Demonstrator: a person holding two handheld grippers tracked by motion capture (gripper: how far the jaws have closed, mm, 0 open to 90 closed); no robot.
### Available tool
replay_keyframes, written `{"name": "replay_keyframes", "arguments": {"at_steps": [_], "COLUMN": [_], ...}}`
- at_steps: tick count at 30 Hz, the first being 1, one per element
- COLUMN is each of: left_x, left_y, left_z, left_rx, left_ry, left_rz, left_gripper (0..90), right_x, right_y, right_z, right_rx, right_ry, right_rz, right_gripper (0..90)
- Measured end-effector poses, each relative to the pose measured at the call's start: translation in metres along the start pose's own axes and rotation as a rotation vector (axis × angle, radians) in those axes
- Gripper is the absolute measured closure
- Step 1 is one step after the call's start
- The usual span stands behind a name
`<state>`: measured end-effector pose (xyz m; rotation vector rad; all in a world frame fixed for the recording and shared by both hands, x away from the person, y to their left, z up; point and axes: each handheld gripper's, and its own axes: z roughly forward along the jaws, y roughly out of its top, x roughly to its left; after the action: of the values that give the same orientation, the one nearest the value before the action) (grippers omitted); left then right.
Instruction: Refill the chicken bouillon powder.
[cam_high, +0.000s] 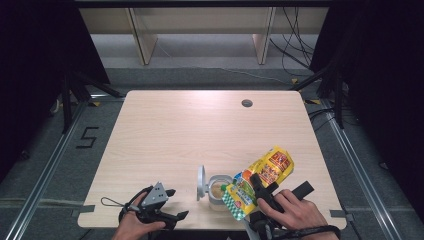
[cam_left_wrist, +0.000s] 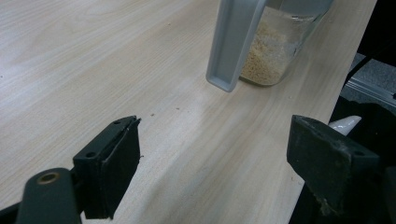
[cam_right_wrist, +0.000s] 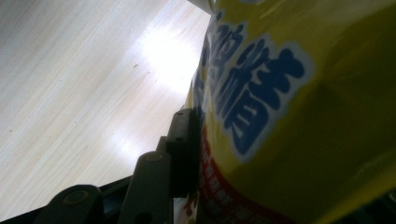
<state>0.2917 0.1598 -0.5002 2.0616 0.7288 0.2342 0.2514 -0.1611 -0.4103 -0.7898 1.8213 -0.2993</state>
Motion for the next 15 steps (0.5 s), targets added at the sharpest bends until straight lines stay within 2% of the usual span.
{"name": "replay_keyframes", "arguments": {"at_steps": [1, 3, 4, 5, 6, 7, 8, 9, 10, 11, 12, 13, 14, 15], "left_x": [0.0004, 0.0001, 0.0013, 0.0016, -0.0003, -0.0003, -0.0001, 0.0017, 0.0000, 0.0000, 0.0000, 0.0000, 0.0001, 0.0000], "left_y": [0.0001, -0.0006, 0.0000, -0.0002, -0.0001, -0.0001, -0.0001, 0.0001, -0.0002, -0.0006, -0.0005, -0.0005, -0.0006, -0.0006], "left_z": [-0.0004, 0.0015, -0.0005, 0.0001, 0.0004, 0.0005, 0.0005, -0.0006, 0.0005, 0.0014, 0.0015, 0.0015, 0.0014, 0.0013], "left_rx": [0.006, -0.014, 0.014, 0.013, -0.002, -0.002, -0.002, 0.018, -0.003, -0.014, -0.014, -0.014, -0.014, -0.015], "left_ry": [0.001, -0.003, 0.012, 0.008, 0.003, 0.002, 0.002, 0.012, 0.003, -0.004, -0.004, -0.004, -0.004, -0.004], "left_rz": [0.007, -0.004, 0.017, 0.015, 0.001, 0.000, -0.001, 0.020, 0.000, -0.004, -0.004, -0.004, -0.004, -0.004], "left_gripper": [17.0, 17.0, 17.0, 17.0, 17.0, 17.0, 17.0, 17.0, 17.0, 17.0, 17.0, 17.0, 17.0, 17.0], "right_x": [-0.0014, -0.0011, 0.0001, 0.0019, -0.0001, -0.0002, 0.0020, 0.0019, 0.0002, 0.0001, 0.0027, 0.0006, 0.0028, 0.0043], "right_y": [-0.0010, -0.0006, -0.0011, -0.0012, -0.0025, -0.0029, -0.0033, -0.0030, -0.0045, -0.0053, -0.0051, -0.0071, -0.0070, -0.0077], "right_z": [0.0008, 0.0006, 0.0000, -0.0002, 0.0007, 0.0006, -0.0003, -0.0003, 0.0007, 0.0012, 0.0000, 0.0015, 0.0010, 0.0007], "right_rx": [-0.009, -0.020, -0.013, -0.012, -0.025, -0.030, -0.020, -0.025, -0.034, -0.041, -0.032, -0.049, -0.047, -0.041], "right_ry": [-0.017, -0.019, -0.015, -0.016, -0.018, -0.019, -0.009, -0.012, -0.015, -0.014, -0.005, -0.013, -0.006, -0.002], "right_rz": [-0.030, -0.008, 0.016, 0.048, 0.018, 0.023, 0.057, 0.068, 0.040, 0.043, 0.090, 0.058, 0.101, 0.123], "right_gripper": [66.6, 66.7, 66.7, 66.8, 66.8, 66.8, 66.9, 66.9, 67.0, 67.0, 67.0, 67.1, 67.1, 67.2]}}
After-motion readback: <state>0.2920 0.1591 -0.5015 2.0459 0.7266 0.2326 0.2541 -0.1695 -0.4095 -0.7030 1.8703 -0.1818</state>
